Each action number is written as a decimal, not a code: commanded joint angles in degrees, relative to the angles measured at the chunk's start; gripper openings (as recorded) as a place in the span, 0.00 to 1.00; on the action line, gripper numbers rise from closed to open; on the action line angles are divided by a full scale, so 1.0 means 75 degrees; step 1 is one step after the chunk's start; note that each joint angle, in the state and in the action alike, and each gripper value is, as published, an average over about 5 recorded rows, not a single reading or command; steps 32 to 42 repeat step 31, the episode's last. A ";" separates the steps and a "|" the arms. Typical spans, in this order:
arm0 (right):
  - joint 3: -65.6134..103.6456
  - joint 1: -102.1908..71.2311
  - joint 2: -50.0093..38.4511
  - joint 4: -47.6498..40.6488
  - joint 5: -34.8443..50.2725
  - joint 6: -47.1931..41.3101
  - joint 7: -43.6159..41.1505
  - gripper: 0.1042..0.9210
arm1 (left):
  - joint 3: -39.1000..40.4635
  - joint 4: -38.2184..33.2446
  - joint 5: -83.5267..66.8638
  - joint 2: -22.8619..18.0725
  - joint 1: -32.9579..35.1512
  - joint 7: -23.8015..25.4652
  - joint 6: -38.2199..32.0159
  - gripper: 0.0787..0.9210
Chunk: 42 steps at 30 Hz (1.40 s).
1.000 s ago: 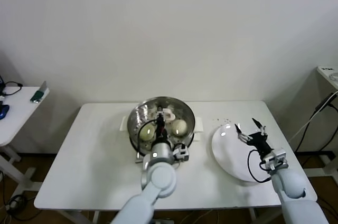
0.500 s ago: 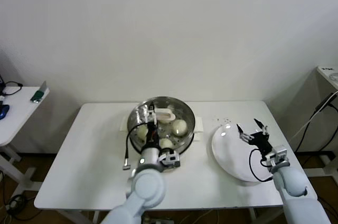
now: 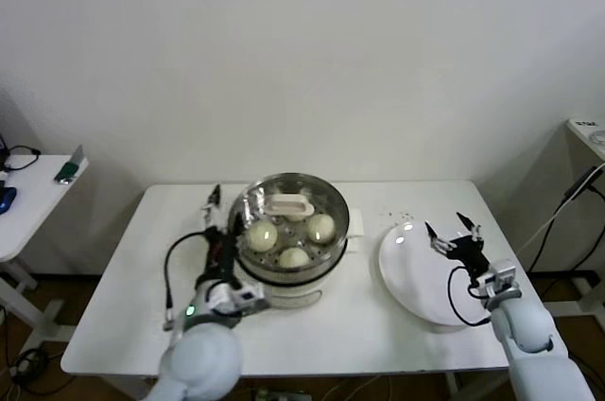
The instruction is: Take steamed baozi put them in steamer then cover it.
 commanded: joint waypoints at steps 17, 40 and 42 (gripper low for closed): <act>0.0456 -0.1110 0.0519 0.0995 0.0248 0.0475 -0.0143 0.88 | -0.5544 0.0922 -0.9426 -0.1643 0.3033 -0.0876 -0.6324 0.88; 0.0660 -0.1542 0.0633 0.1547 0.0335 0.0334 -0.0046 0.88 | -0.5526 0.0859 -0.9074 -0.1648 0.3240 -0.0546 -0.6272 0.88; 0.0660 -0.1542 0.0633 0.1547 0.0335 0.0334 -0.0046 0.88 | -0.5526 0.0859 -0.9074 -0.1648 0.3240 -0.0546 -0.6272 0.88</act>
